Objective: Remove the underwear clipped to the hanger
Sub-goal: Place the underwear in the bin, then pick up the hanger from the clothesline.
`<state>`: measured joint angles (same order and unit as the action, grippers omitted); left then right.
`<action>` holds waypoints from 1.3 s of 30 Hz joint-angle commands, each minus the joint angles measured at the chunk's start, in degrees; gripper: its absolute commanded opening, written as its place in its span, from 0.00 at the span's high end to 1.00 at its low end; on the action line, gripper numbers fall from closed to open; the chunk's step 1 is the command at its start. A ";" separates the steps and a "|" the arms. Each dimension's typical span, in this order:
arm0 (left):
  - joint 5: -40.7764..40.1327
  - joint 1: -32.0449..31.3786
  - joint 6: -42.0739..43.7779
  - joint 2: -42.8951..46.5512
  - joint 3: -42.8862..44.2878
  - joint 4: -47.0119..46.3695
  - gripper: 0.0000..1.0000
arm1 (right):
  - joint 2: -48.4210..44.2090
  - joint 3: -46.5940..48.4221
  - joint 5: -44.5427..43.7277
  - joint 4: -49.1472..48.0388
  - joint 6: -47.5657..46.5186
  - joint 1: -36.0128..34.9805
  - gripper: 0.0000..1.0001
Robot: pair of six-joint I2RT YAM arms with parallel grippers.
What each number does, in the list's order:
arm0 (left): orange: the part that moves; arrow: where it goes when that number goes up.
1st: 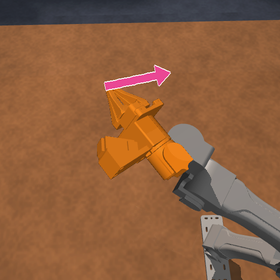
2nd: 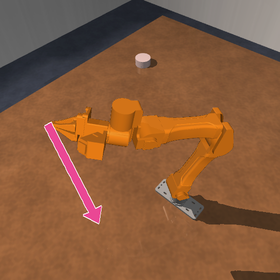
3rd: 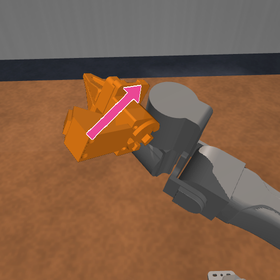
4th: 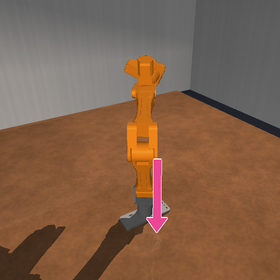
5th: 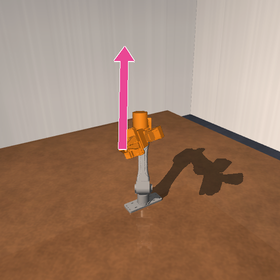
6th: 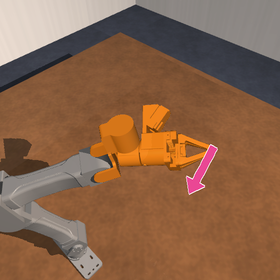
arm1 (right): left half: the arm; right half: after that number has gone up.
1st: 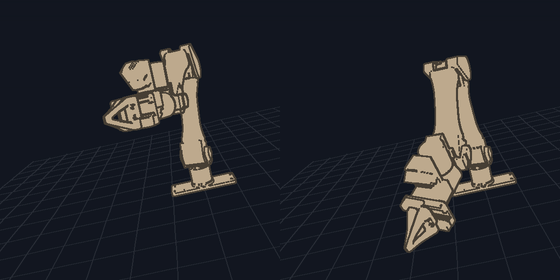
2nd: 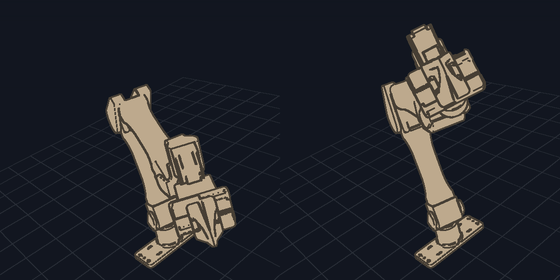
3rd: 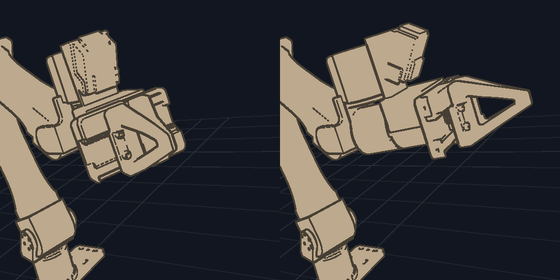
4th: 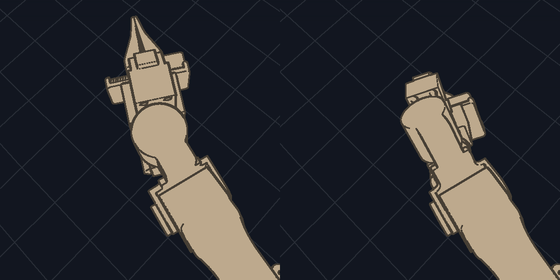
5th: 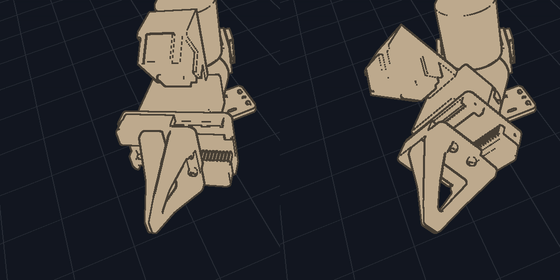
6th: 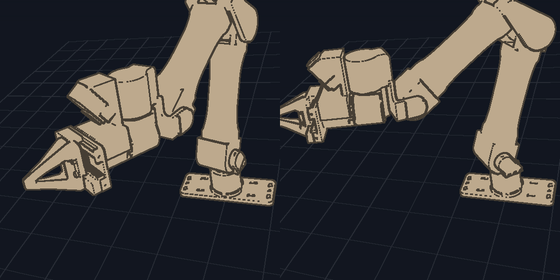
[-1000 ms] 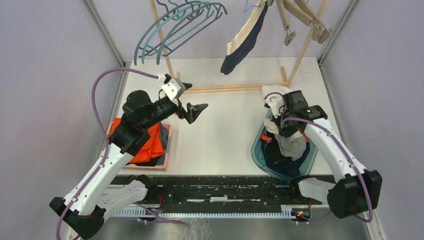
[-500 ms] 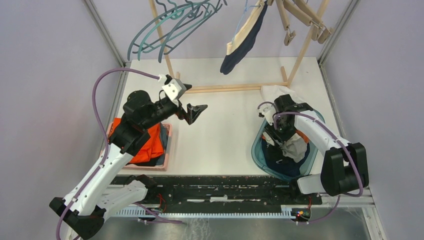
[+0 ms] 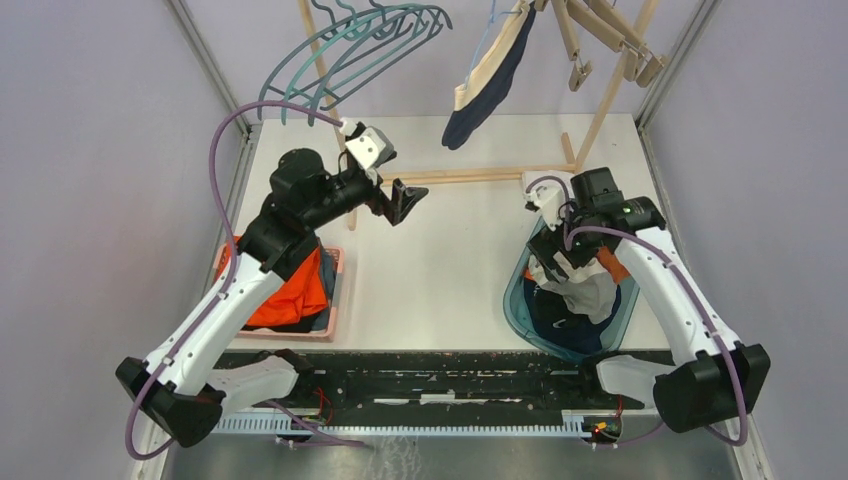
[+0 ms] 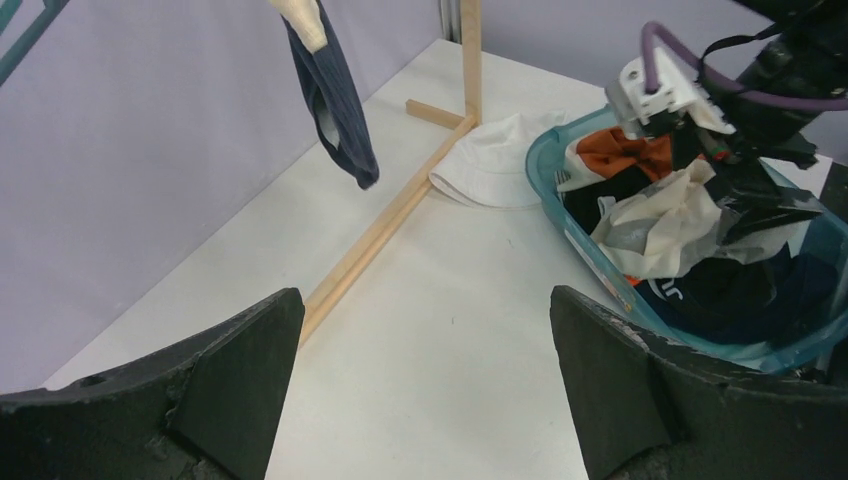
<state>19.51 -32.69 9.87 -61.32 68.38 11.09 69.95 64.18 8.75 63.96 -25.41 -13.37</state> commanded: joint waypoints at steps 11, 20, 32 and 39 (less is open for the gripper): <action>-9.67 -3.71 -6.46 -22.01 26.67 4.33 0.19 | -7.81 -1.15 19.27 -7.70 4.08 0.23 0.00; -20.23 -5.18 -6.88 -36.85 44.36 9.20 0.35 | -11.61 -5.04 20.24 -8.69 2.55 0.45 0.00; -22.20 -5.70 -6.88 -43.43 49.69 10.09 0.59 | -11.03 -5.54 21.13 -8.41 2.26 0.45 0.00; -22.61 -5.72 -7.81 -43.05 49.93 10.21 0.85 | -10.76 -5.63 21.25 -8.42 2.21 0.49 0.00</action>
<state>-2.02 -38.13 4.93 -105.21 115.37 22.37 59.29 58.52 28.49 57.36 -22.37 -13.06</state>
